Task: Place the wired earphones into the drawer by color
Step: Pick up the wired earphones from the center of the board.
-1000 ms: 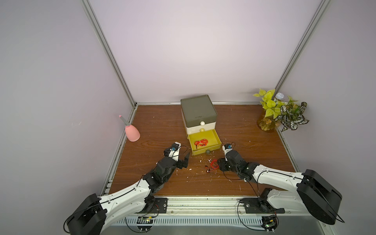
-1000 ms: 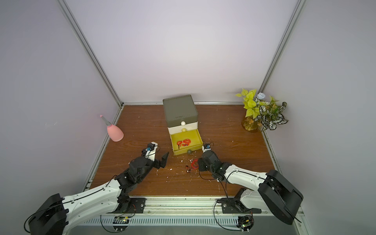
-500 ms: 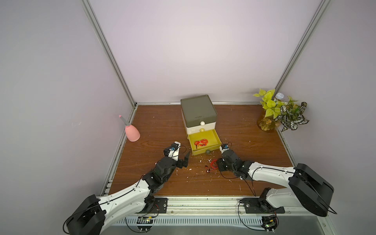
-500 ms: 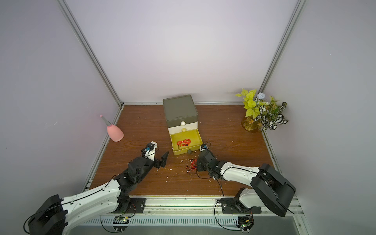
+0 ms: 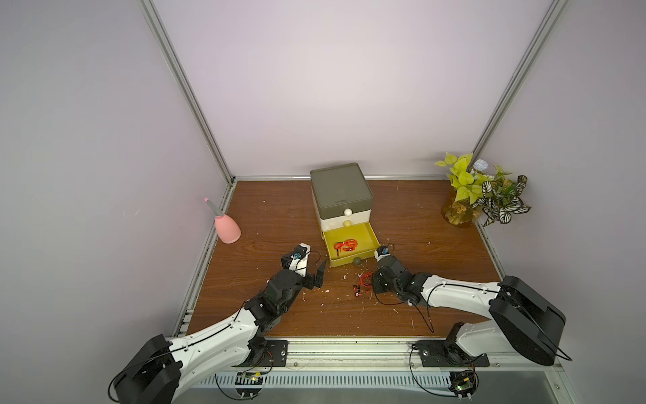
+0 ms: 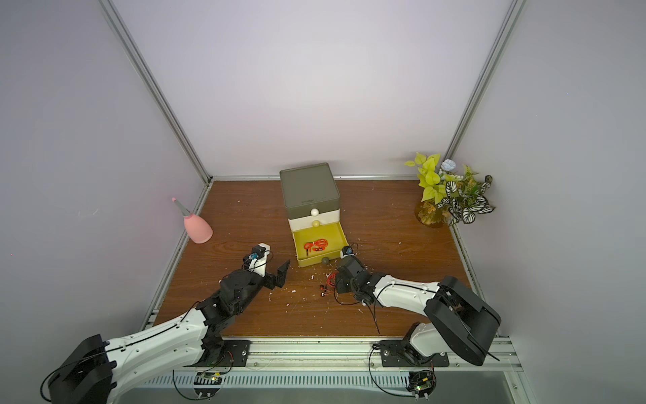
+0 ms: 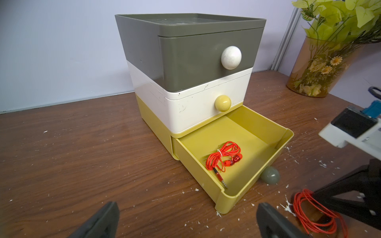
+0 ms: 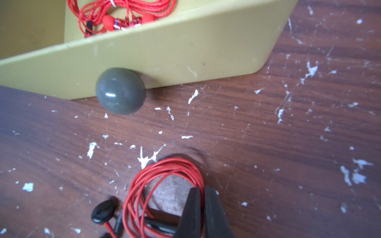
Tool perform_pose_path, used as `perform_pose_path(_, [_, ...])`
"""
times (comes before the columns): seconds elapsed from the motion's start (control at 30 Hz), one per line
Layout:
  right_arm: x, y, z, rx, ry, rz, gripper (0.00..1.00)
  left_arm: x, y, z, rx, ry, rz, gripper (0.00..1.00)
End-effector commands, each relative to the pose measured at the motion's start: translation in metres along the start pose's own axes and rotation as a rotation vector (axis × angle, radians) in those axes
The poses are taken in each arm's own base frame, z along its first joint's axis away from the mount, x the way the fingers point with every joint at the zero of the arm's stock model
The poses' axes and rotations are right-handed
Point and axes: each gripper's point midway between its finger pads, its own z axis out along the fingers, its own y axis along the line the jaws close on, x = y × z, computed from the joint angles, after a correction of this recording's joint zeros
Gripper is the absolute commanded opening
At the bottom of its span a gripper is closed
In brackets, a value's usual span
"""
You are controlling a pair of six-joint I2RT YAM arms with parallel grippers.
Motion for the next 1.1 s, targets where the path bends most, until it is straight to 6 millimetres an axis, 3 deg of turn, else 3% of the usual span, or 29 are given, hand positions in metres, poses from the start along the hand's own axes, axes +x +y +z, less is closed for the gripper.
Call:
perform_pose_path(0.0, [-0.002,-0.001,-0.006,0.016,-0.003,-0.016,0.01,-0.004,0.003,-0.001,-0.006,-0.023,0.0,0.99])
perform_pose_path(0.4, [-0.028,0.006,-0.033,-0.011,-0.085,-0.015,0.0,-0.004,0.003,-0.001,-0.006,-0.024,0.003,0.99])
perform_pose_path(0.77, [-0.093,0.029,-0.074,-0.042,-0.254,-0.049,0.0,-0.003,0.002,0.0,-0.002,-0.022,0.005,0.99])
perform_pose_path(1.07, [-0.146,0.056,-0.092,-0.065,-0.368,-0.099,0.0,-0.003,0.002,-0.001,-0.003,-0.022,0.007,0.99])
